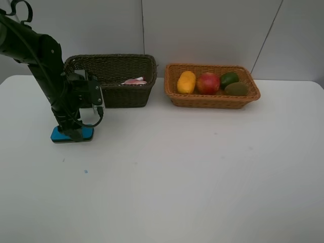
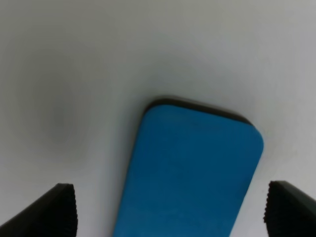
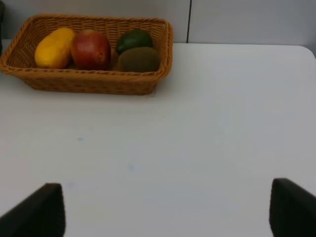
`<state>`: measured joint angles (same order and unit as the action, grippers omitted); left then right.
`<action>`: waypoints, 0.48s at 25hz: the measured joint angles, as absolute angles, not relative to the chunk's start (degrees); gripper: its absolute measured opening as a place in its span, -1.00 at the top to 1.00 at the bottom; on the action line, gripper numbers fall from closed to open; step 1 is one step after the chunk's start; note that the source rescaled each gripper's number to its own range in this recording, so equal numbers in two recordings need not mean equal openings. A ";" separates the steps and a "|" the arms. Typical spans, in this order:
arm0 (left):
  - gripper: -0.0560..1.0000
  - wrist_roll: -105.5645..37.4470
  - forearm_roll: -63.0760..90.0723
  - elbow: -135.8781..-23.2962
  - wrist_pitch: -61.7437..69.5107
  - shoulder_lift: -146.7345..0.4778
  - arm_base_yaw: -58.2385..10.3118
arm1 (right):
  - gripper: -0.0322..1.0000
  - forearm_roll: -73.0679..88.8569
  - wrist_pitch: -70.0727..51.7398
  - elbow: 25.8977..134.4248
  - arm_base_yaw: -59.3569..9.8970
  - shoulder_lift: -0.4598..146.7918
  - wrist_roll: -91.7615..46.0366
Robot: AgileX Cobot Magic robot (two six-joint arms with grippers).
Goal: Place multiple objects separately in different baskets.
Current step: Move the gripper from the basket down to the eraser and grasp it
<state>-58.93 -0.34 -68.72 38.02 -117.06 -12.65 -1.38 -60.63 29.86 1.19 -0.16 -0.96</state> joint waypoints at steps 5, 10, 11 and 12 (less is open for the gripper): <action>-1.00 -58.98 -0.34 -68.72 38.22 -119.20 -12.65 | -1.00 -1.38 -60.63 29.86 1.19 -0.16 -0.96; -1.00 -58.98 -0.34 -68.72 38.22 -119.71 -12.65 | -1.00 -1.38 -60.63 29.86 1.19 -0.16 -0.96; -1.00 -58.98 -0.34 -68.72 38.22 -119.71 -12.65 | -1.00 -1.38 -60.63 29.86 1.19 -0.16 -0.96; -1.00 -58.98 -0.34 -68.72 38.22 -119.71 -12.65 | -1.00 -1.38 -60.63 29.86 1.19 -0.16 -0.96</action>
